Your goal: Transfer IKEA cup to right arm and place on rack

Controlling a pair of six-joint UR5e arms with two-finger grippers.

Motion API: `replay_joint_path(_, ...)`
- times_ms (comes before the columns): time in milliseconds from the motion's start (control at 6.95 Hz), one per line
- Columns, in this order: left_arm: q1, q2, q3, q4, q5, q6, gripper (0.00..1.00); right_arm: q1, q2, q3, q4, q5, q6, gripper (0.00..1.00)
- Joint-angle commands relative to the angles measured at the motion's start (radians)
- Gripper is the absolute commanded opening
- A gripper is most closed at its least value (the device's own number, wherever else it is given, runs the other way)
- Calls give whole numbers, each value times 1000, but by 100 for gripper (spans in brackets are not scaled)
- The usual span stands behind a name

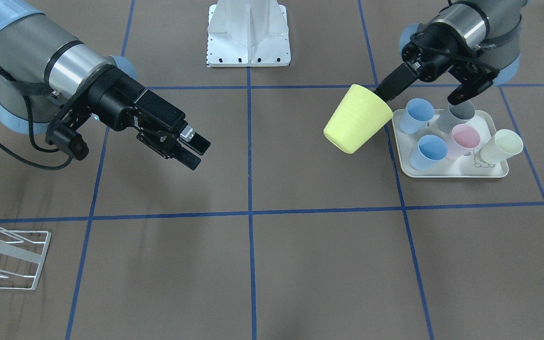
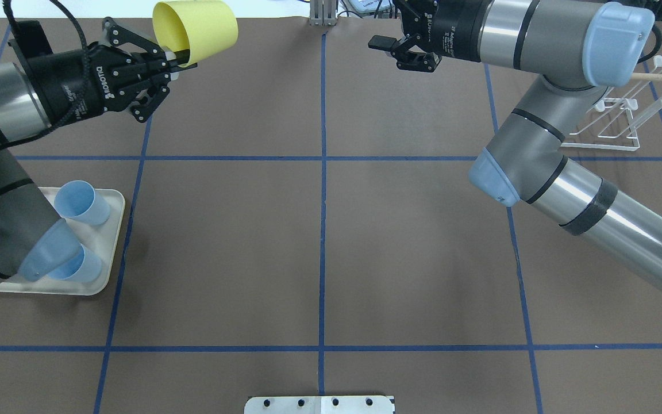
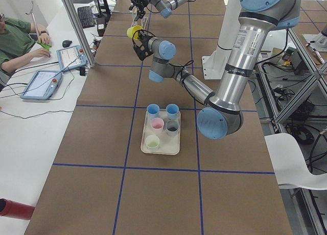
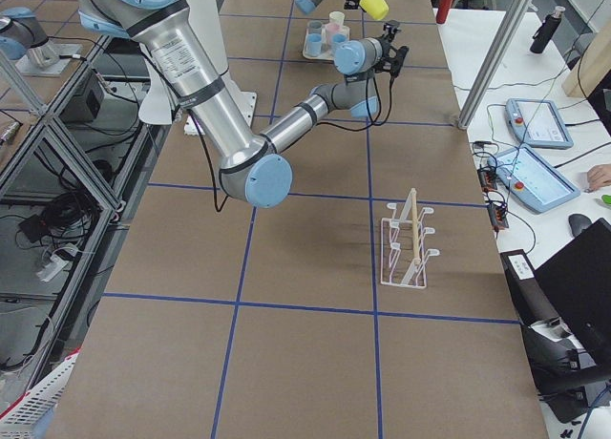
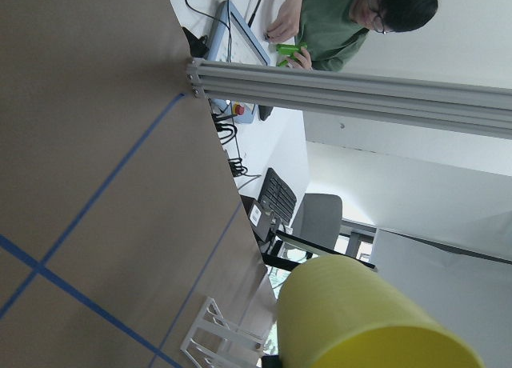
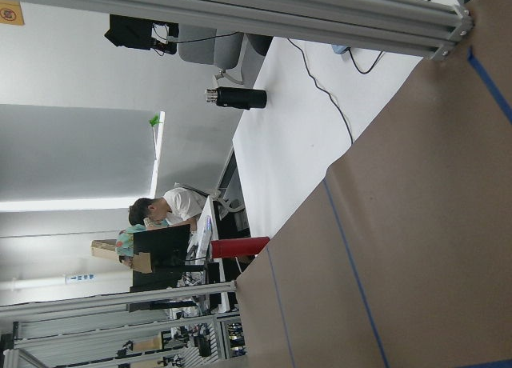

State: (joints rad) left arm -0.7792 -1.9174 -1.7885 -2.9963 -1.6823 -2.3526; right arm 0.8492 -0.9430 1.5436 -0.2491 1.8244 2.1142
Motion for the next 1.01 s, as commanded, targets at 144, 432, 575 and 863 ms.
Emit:
replay_joint_path(144,118,-112,61,-87,188,-11,0,-22,10,29,8,-22,33,100)
replay_joint_path(432,118,-161,115,-118,211,-11,0,-42,10,27,8,-22,32,100)
replay_joint_path(575,120,-167,122,-119,216,-11,0,-44,10,29,8,-22,33,100)
replay_joint_path(863,124,-176,139,-125,217,-11,0,-44,10,30,19,-25,35,100)
